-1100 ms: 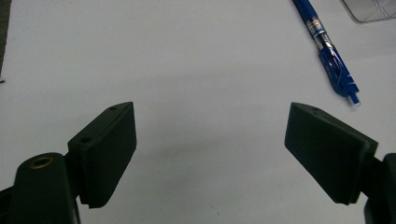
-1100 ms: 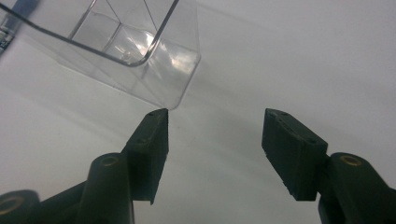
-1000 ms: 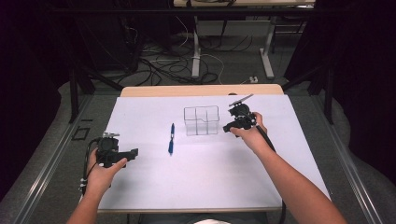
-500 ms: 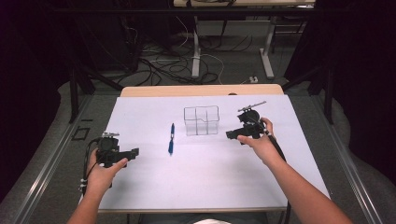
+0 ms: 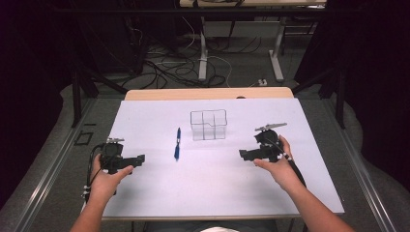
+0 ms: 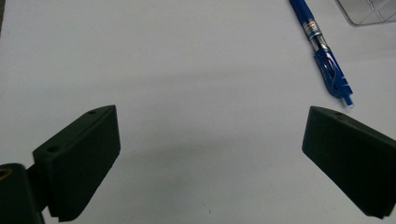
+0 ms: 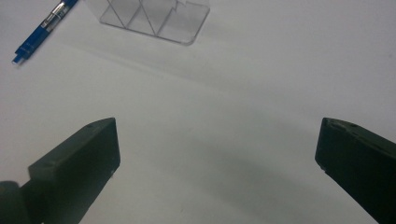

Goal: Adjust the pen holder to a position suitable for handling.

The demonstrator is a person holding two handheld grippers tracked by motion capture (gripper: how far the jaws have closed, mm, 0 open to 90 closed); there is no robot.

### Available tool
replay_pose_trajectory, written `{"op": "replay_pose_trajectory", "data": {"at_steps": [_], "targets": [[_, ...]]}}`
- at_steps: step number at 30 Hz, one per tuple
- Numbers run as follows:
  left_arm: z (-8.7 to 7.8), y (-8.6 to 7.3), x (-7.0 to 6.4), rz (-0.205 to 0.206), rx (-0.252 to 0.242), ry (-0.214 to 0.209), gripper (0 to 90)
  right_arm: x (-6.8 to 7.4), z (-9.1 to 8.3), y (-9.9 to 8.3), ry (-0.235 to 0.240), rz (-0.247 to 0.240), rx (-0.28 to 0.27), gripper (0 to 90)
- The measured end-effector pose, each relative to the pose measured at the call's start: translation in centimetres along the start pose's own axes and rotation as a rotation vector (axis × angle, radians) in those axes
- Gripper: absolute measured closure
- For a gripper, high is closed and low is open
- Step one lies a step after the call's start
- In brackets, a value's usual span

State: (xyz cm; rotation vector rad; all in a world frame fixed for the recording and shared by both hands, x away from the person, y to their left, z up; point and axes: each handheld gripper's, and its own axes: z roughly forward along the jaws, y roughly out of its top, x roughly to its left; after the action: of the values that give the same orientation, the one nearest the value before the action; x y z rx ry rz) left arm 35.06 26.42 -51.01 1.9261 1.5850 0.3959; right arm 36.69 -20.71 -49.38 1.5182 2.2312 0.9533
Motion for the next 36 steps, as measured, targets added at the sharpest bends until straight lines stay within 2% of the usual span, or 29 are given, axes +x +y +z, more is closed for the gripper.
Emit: {"op": "replay_pose_trajectory", "data": {"at_steps": [4,8,12,14,17,20,22,25,32,36], "targets": [[-0.1,0.1,-0.1,0.001,0.007,-0.016,0.2,0.0,-0.5,-1.2,-0.015,-0.006,0.003,0.0],[-0.2,0.1,-0.4,0.007,0.011,-0.026,0.2,-0.2,-0.7,-1.9,-0.01,0.004,0.011,0.0],[-0.2,0.1,-0.7,-0.001,-0.015,-0.016,0.2,-0.5,-0.7,-2.4,-0.022,0.02,-0.001,0.0],[-0.2,0.2,-0.7,-0.004,-0.026,-0.023,0.3,-0.7,-0.6,-2.7,-0.03,0.012,-0.005,0.0],[-0.3,0.2,-0.7,-0.009,-0.021,-0.047,0.3,-1.0,-0.5,-2.9,-0.043,0.009,-0.01,0.0],[-0.2,0.2,-0.9,-0.022,-0.02,-0.057,0.3,-1.2,-0.3,-3.2,-0.039,0.028,-0.009,0.0],[-0.3,0.3,-1.0,-0.019,-0.007,-0.072,0.3,-1.4,-0.2,-3.3,-0.046,0.019,-0.01,0.0],[-0.3,0.4,-1.3,-0.022,-0.022,-0.072,0.3,-1.4,-0.1,-3.4,-0.045,0.03,0.0,0.0],[-0.6,1.4,-2.4,-0.018,-0.034,-0.101,2.3,-1.6,-0.3,-3.3,-0.049,0.036,-0.02,0.0],[-0.7,2.2,-3.0,-0.002,-0.041,-0.099,5.7,-1.7,-0.4,-3.3,-0.049,0.044,-0.022,0.0]]}}
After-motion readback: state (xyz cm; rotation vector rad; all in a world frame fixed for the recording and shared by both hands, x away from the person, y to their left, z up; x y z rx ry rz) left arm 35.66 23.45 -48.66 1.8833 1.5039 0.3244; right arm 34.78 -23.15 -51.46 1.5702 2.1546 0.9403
